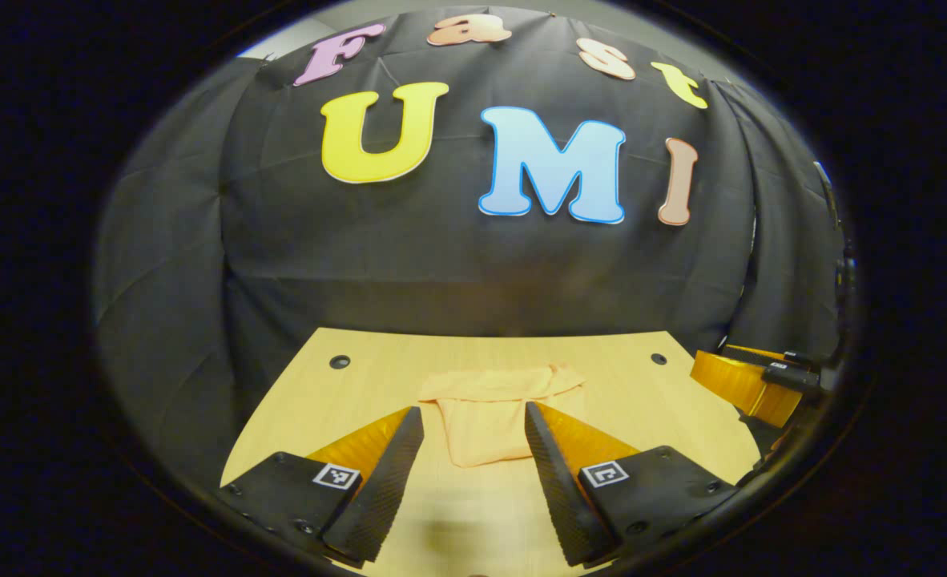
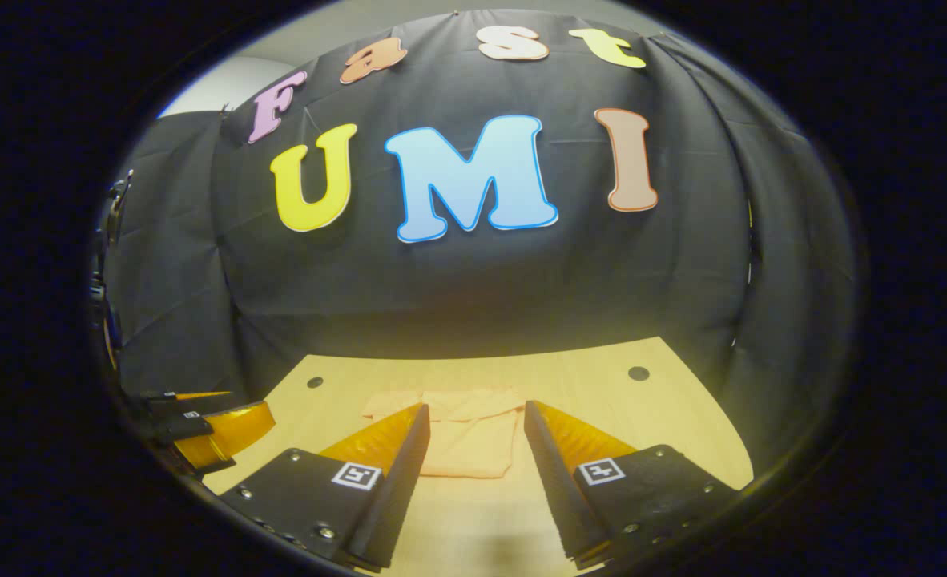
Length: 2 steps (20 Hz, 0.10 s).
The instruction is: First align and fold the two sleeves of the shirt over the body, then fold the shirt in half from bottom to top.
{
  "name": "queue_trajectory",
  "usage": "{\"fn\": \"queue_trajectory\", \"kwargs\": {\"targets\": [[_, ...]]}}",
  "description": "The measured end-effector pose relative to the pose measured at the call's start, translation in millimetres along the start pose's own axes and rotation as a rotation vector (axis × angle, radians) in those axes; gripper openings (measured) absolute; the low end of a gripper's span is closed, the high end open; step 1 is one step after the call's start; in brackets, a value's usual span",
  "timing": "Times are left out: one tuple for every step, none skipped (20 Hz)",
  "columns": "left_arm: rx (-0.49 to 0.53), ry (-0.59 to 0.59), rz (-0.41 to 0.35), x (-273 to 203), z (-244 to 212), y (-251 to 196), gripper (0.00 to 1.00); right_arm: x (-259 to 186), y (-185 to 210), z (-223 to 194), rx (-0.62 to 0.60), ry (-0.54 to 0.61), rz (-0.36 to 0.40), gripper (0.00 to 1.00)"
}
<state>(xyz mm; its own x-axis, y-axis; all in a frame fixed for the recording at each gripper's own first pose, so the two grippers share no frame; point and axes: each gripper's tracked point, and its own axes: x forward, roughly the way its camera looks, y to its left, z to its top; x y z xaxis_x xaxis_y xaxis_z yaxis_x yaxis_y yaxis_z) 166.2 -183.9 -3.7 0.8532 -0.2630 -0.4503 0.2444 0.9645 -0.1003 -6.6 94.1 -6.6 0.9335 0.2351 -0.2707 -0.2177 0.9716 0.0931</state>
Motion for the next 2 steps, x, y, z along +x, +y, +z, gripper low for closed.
{"fn": "queue_trajectory", "kwargs": {"targets": [[0.01,-0.005,-0.004,0.7,1.1,-2.1,0.85,0.5,-2.0,3.1,0.007,-0.01,-0.01,0.75],[0.019,-0.01,-0.008,1.7,3.6,-5.5,0.85,0.4,-3.0,4.7,0.016,-0.021,-0.019,0.75]]}}
